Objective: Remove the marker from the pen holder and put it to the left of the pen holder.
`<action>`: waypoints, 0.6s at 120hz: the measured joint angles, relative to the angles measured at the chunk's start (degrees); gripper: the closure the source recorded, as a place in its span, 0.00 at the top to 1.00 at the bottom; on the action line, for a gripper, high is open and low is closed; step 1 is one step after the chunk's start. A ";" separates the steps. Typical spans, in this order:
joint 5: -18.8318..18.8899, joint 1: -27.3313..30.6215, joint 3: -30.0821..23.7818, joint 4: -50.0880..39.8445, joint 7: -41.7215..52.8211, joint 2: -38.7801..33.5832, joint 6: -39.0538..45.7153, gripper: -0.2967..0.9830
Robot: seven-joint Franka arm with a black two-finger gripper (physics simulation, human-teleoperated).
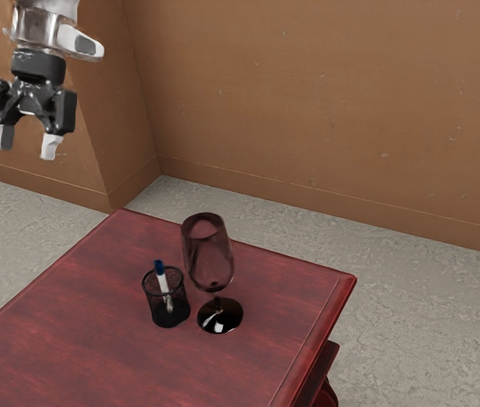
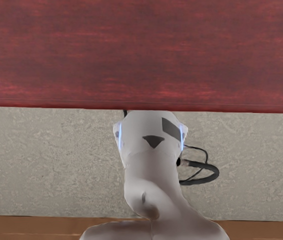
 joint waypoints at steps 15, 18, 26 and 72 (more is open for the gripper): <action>0.48 4.54 -0.10 -3.66 1.70 0.18 18.41 0.77; 0.54 4.59 -0.11 -3.81 2.00 0.19 20.92 0.77; 0.64 3.98 -0.18 -3.99 2.74 0.25 26.27 0.77; 6.61 -2.39 -9.44 -42.22 6.17 -20.17 53.12 0.77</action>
